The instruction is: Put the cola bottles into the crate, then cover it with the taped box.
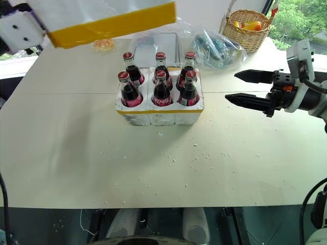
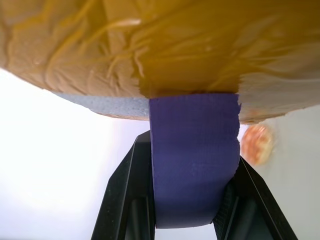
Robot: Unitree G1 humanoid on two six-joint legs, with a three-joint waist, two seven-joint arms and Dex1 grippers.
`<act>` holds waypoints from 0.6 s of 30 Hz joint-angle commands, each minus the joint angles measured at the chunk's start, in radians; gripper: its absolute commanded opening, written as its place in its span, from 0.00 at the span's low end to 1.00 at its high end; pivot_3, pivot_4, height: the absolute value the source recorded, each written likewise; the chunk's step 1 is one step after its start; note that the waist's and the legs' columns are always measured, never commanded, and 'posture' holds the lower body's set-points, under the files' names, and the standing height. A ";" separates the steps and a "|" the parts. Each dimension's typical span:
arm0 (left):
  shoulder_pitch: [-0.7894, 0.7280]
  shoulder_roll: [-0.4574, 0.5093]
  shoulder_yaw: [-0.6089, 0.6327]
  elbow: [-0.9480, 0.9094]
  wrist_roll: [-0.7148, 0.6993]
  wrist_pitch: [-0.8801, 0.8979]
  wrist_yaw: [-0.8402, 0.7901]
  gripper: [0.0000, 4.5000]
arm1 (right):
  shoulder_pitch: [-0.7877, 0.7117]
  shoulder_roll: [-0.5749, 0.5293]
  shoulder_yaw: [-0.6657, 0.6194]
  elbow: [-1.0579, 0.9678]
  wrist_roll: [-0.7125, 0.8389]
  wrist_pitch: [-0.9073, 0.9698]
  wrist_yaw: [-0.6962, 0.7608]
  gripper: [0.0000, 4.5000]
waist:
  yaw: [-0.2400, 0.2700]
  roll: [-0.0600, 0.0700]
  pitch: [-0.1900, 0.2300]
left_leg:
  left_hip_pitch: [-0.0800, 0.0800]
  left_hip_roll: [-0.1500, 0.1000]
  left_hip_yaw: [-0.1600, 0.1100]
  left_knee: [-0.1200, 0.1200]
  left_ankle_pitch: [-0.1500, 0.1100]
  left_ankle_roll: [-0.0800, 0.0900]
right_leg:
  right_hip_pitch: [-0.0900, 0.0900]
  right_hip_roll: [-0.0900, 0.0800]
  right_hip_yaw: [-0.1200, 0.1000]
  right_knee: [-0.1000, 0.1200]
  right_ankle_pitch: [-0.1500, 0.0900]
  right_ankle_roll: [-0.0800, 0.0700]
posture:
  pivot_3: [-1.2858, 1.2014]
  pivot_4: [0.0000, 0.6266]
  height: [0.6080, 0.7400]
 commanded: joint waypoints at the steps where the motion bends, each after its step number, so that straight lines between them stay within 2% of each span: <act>1: -0.009 -0.012 0.012 -0.097 -0.026 0.013 -0.047 0.27 | 0.010 -0.009 -0.054 -0.028 0.010 -0.018 -0.008 1.00 | 0.001 0.000 0.000 | 0.000 0.000 0.000 0.000 0.000 0.000 | 0.000 0.000 0.000 0.000 0.000 0.000 | 0.52 0.24 0.98; 7: 0.080 -0.063 -0.030 -0.206 0.061 -0.008 -0.043 0.27 | 0.033 -0.002 -0.068 -0.048 0.019 -0.016 -0.028 1.00 | 0.002 0.000 0.000 | 0.001 0.000 0.000 0.000 0.000 0.000 | 0.000 0.000 0.001 0.001 0.000 0.000 | 0.52 0.24 0.98; 12: 0.139 -0.073 -0.076 -0.274 0.219 0.013 0.003 0.27 | 0.034 0.006 -0.075 -0.054 0.024 -0.016 -0.047 1.00 | 0.003 0.000 0.000 | -0.001 0.000 0.000 0.003 0.000 0.000 | 0.001 0.000 0.001 0.001 0.000 0.001 | 0.52 0.24 0.98; 18: 0.168 -0.111 -0.097 -0.341 0.315 0.022 0.040 0.27 | 0.034 0.016 -0.069 -0.057 0.024 -0.021 -0.059 1.00 | 0.006 0.000 0.000 | -0.001 0.000 0.000 0.004 0.000 0.000 | 0.001 0.000 0.001 0.001 0.000 0.001 | 0.52 0.24 0.98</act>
